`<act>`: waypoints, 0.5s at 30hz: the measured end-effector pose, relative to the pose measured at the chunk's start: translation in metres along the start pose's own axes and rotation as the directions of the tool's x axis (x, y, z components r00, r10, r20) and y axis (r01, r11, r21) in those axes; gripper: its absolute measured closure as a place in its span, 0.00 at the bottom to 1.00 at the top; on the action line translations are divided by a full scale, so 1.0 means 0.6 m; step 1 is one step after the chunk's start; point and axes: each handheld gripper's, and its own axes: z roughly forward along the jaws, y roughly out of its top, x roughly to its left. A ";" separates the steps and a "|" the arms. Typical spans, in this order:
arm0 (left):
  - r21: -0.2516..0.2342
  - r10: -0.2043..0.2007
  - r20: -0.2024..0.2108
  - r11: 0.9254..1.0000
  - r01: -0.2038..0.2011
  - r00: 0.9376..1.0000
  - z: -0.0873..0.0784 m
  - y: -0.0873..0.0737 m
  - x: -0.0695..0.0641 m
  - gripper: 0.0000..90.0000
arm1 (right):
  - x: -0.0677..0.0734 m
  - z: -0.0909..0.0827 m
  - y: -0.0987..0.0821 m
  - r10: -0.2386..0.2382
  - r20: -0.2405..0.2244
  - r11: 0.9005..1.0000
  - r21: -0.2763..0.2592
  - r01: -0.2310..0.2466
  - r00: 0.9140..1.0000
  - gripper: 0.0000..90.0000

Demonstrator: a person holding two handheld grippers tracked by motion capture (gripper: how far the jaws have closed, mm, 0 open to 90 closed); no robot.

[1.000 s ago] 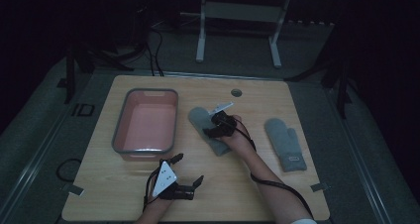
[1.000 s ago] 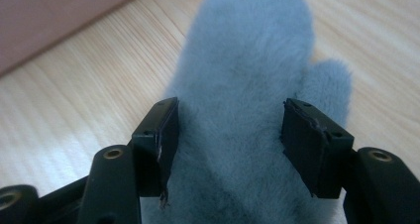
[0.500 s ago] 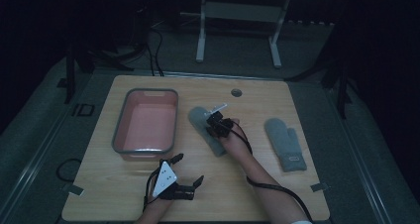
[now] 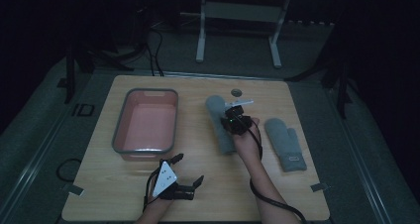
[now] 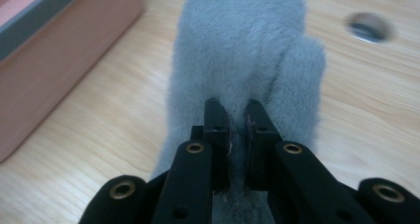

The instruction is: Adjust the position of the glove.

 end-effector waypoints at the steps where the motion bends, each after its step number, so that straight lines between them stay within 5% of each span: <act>1: 0.002 0.000 0.000 1.000 0.000 1.000 0.000 0.000 0.000 0.02 | -0.004 -0.009 -0.002 0.019 0.023 1.000 -0.008 -0.019 1.000 0.93; 5: 0.003 -0.001 -0.002 1.000 0.001 1.000 0.000 0.000 0.000 0.02 | -0.016 -0.028 -0.009 0.060 0.082 0.998 -0.009 -0.059 0.995 0.93; 8: 0.001 -0.003 -0.001 1.000 0.003 1.000 0.000 0.000 0.000 0.02 | -0.023 -0.035 -0.025 0.057 0.182 0.998 0.029 -0.063 0.982 0.93; 12: -0.002 0.006 -0.004 1.000 -0.006 1.000 0.000 0.000 0.000 0.02 | -0.027 -0.033 -0.050 0.067 0.217 0.995 0.059 -0.081 0.974 0.93; 15: -0.003 0.003 -0.004 1.000 -0.003 1.000 0.000 0.000 0.000 0.02 | -0.028 -0.027 -0.070 0.101 0.195 0.990 0.080 -0.118 0.976 0.93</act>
